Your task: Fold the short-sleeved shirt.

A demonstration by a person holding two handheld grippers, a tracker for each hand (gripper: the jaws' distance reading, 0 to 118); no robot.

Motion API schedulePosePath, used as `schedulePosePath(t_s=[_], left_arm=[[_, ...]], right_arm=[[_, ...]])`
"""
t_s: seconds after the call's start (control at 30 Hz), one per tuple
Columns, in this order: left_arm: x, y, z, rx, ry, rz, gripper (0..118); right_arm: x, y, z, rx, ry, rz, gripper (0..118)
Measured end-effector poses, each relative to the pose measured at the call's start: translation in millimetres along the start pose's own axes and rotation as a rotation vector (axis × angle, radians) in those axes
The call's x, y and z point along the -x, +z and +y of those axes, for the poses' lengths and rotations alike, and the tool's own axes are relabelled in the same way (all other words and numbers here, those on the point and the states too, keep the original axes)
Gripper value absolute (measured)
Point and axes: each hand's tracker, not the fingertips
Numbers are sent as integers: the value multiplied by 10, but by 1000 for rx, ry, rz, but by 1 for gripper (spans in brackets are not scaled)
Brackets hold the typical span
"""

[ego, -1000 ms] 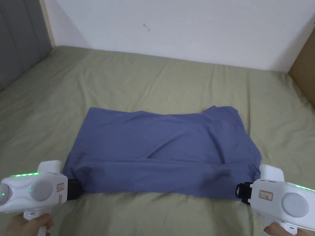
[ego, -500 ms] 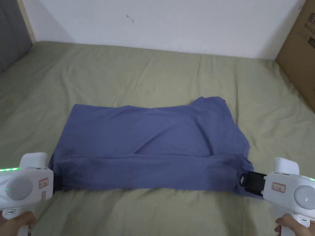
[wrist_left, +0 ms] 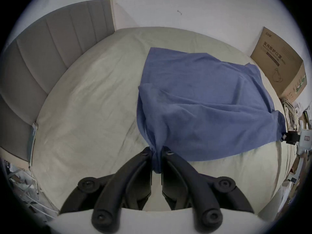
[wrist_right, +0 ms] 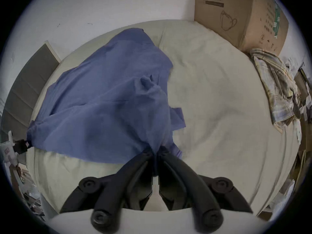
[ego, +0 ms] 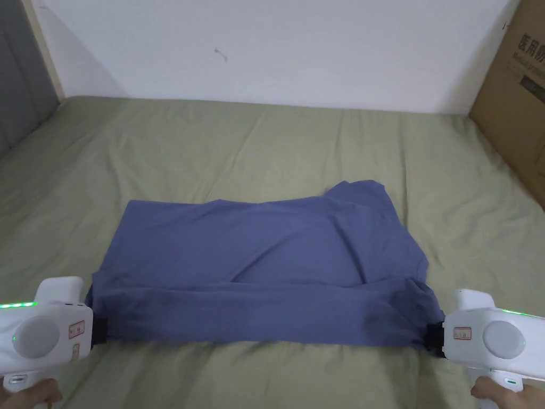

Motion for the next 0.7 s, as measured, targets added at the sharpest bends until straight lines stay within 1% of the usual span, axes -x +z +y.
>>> schedulePosePath(t_s=[0.13,0.17,0.23,0.3,0.4,0.47,0.53,0.6,0.63,0.67,0.7], left_arm=[[-9,157,33,-32,-32,5,8],[-19,190,27,-37,-50,14,8],[-16,234,-1,-39,-96,54,8],[15,287,-59,-34,-98,51,8],[78,388,-222,-26,-98,53,8],[90,420,-364,-6,-127,81,8],[119,376,-516,52,-162,98,8],[156,302,-611,73,-156,94,9],[169,275,-644,78,-146,92,10],[170,258,-660,77,-130,108,16],[174,235,-675,76,-117,132,26]], right_arm=[[-157,317,-15,-51,-69,3,5],[-196,385,-37,-59,-85,24,6],[-230,495,-107,-56,-79,25,6],[-242,571,-211,-47,-57,26,5],[-239,674,-447,-15,-52,28,6],[-251,671,-607,15,-55,18,6],[-269,615,-777,39,-54,11,6],[-280,534,-891,73,-61,18,6],[-276,495,-927,77,-64,19,6],[-278,447,-955,80,-65,16,6],[-274,416,-968,81,-65,16,7]])
